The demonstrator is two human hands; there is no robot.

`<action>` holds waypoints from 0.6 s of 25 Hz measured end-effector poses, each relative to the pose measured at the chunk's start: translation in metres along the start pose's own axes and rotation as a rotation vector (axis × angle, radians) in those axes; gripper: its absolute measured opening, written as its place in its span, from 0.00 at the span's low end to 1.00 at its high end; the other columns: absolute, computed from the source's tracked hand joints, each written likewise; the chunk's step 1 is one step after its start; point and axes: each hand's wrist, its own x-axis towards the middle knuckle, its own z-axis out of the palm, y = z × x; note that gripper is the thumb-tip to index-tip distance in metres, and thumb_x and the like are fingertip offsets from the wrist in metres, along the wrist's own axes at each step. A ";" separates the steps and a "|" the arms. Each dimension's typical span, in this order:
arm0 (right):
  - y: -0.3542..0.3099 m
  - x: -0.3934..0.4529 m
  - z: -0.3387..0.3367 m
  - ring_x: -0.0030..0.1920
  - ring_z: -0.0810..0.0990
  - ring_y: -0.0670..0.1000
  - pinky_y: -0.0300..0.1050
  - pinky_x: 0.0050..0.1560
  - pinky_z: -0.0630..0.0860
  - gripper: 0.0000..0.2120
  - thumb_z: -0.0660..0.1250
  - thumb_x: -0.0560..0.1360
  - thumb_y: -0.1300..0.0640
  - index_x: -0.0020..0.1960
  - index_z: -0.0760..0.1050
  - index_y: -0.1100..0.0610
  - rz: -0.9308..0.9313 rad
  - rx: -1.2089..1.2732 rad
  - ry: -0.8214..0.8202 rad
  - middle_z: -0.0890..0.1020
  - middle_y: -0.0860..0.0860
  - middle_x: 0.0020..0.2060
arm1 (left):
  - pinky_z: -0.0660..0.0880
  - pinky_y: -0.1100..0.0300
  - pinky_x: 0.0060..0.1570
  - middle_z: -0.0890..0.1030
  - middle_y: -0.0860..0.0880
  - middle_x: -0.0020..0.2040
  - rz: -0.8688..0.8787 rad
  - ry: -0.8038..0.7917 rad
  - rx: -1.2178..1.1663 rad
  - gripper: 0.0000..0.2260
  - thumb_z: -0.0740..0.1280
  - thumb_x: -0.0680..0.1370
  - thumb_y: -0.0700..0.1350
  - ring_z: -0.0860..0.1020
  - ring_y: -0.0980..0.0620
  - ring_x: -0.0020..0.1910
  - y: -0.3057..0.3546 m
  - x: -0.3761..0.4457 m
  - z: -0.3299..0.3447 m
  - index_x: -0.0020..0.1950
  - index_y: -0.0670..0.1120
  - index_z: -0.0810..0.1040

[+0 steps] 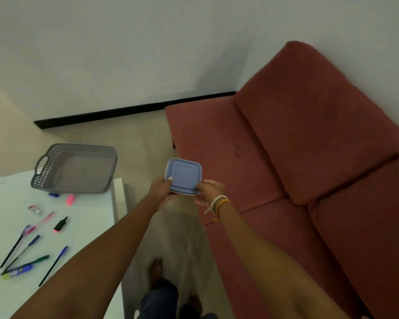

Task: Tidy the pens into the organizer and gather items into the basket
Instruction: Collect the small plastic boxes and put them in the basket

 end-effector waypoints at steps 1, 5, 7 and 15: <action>-0.006 0.006 0.023 0.38 0.80 0.57 0.51 0.36 0.81 0.07 0.68 0.71 0.67 0.42 0.75 0.57 -0.007 -0.046 -0.046 0.79 0.59 0.45 | 0.73 0.43 0.57 0.72 0.32 0.65 0.009 0.049 -0.020 0.17 0.58 0.82 0.40 0.74 0.35 0.61 0.006 0.008 -0.022 0.68 0.31 0.66; -0.028 0.034 0.115 0.31 0.79 0.54 0.47 0.33 0.80 0.06 0.69 0.72 0.66 0.46 0.74 0.59 0.017 -0.195 -0.236 0.80 0.57 0.40 | 0.74 0.44 0.55 0.73 0.33 0.62 0.025 0.205 -0.091 0.17 0.57 0.83 0.41 0.74 0.36 0.58 0.029 0.048 -0.107 0.67 0.31 0.67; -0.036 0.056 0.167 0.31 0.79 0.54 0.46 0.32 0.80 0.08 0.70 0.71 0.66 0.49 0.73 0.59 0.030 -0.258 -0.273 0.79 0.56 0.38 | 0.77 0.47 0.48 0.74 0.35 0.59 0.036 0.279 -0.126 0.15 0.58 0.82 0.41 0.75 0.38 0.54 0.041 0.071 -0.147 0.64 0.32 0.69; -0.043 0.121 0.330 0.37 0.84 0.62 0.58 0.45 0.83 0.08 0.70 0.69 0.68 0.34 0.75 0.60 0.056 -0.471 -0.280 0.81 0.58 0.35 | 0.76 0.45 0.56 0.75 0.39 0.55 -0.043 0.477 -0.271 0.14 0.64 0.79 0.37 0.76 0.40 0.53 0.077 0.145 -0.273 0.63 0.32 0.72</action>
